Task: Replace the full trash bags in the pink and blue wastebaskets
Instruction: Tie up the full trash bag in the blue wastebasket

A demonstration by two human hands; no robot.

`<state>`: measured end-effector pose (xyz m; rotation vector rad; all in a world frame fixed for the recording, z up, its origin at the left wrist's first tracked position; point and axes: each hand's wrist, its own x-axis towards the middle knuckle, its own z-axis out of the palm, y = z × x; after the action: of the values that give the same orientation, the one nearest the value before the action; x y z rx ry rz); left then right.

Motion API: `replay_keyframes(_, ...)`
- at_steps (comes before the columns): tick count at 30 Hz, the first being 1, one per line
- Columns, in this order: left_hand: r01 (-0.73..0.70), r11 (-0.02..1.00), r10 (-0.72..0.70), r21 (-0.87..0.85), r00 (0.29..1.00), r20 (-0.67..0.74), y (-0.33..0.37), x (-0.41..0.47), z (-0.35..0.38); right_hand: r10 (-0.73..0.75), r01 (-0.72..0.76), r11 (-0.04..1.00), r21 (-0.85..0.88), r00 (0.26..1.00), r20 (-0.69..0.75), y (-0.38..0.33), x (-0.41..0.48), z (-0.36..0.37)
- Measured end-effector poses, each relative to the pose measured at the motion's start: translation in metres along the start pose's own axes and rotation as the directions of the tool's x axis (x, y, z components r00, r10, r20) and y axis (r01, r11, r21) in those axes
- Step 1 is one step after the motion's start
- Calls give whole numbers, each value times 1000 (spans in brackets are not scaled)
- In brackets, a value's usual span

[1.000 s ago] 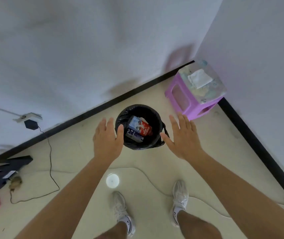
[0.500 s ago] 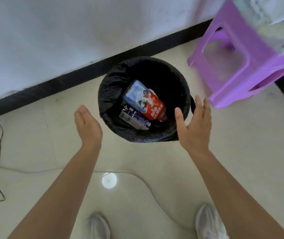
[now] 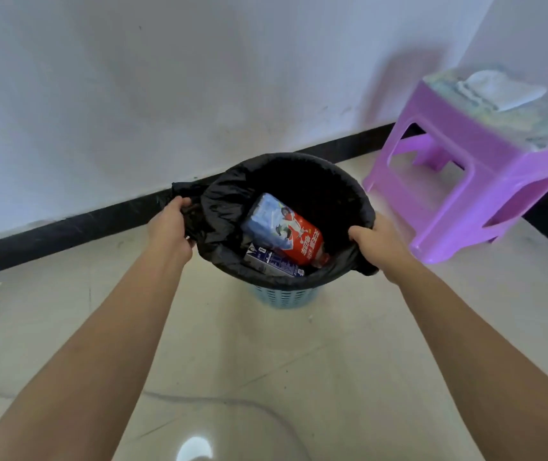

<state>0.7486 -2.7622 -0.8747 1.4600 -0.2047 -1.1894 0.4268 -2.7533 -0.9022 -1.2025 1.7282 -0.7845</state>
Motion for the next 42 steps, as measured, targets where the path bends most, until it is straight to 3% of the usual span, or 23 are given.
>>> replay_keyframes(2,-308,931,333,193,937,-108,15,-16,15,24,-22,995,-96,1000,14,-11,-2,2)
replay_keyframes(3,-446,793,502,415,864,-30,20,-24,22,53,-53,992,-119,999,2,-14,-3,3)
replay_keyframes(4,-548,565,605,617,783,141,21,-34,31,86,-88,986,-142,996,-20,-17,-7,4)
replay_keyframes(5,-634,319,625,704,699,347,17,-41,40,106,-111,980,-163,994,-39,-18,-9,4)
replay_keyframes(6,-696,157,570,700,643,512,12,-49,47,118,-127,974,-187,991,-56,-18,-12,3)
replay_keyframes(9,-818,25,454,574,521,723,-9,-64,58,120,-136,965,-222,989,-84,-10,-11,-3)
replay_keyframes(14,-741,-279,488,611,439,754,-19,-79,62,147,-165,962,-219,985,-95,-8,-15,-9)
replay_keyframes(16,-780,-298,520,551,352,778,-11,-90,69,126,-138,945,-297,990,-59,-11,-18,-7)
replay_keyframes(18,-863,-250,527,440,260,809,1,-106,87,84,-85,921,-380,996,-19,-19,-19,-1)
replay_keyframes(19,-913,-178,518,368,230,824,6,-116,100,61,-60,910,-411,998,-12,-23,-18,3)
replay_keyframes(22,-971,141,533,195,240,811,18,-145,126,-9,-1,885,-466,1000,-19,-27,-18,16)
replay_keyframes(23,-969,181,584,166,242,775,22,-147,127,-10,3,888,-460,1000,-14,-27,-18,16)
replay_keyframes(25,-970,153,683,189,242,690,33,-140,118,45,-28,866,-500,999,21,-28,-16,5)
replay_keyframes(27,-950,86,740,301,263,619,48,-121,101,74,-34,743,-669,997,31,-34,-12,-14)
replay_keyframes(29,-920,75,767,385,299,567,62,-103,88,-62,-5,665,-747,996,-62,-51,-6,-32)
replay_keyframes(31,-902,138,791,410,349,503,72,-93,81,-267,58,728,-683,942,-205,-74,-1,-46)
replay_keyframes(33,-901,182,834,394,354,423,79,-90,78,-387,135,796,-591,863,-324,-102,1,-52)
replay_keyframes(36,-901,168,890,399,313,333,89,-93,77,-540,260,734,-628,784,-306,-145,-3,-55)
replay_keyframes(40,-915,111,930,388,233,285,101,-95,76,-631,471,755,-457,713,-307,-173,-5,-49)
replay_keyframes(42,-920,163,923,356,269,274,101,-90,73,-580,511,813,-280,754,-308,-167,-1,-43)
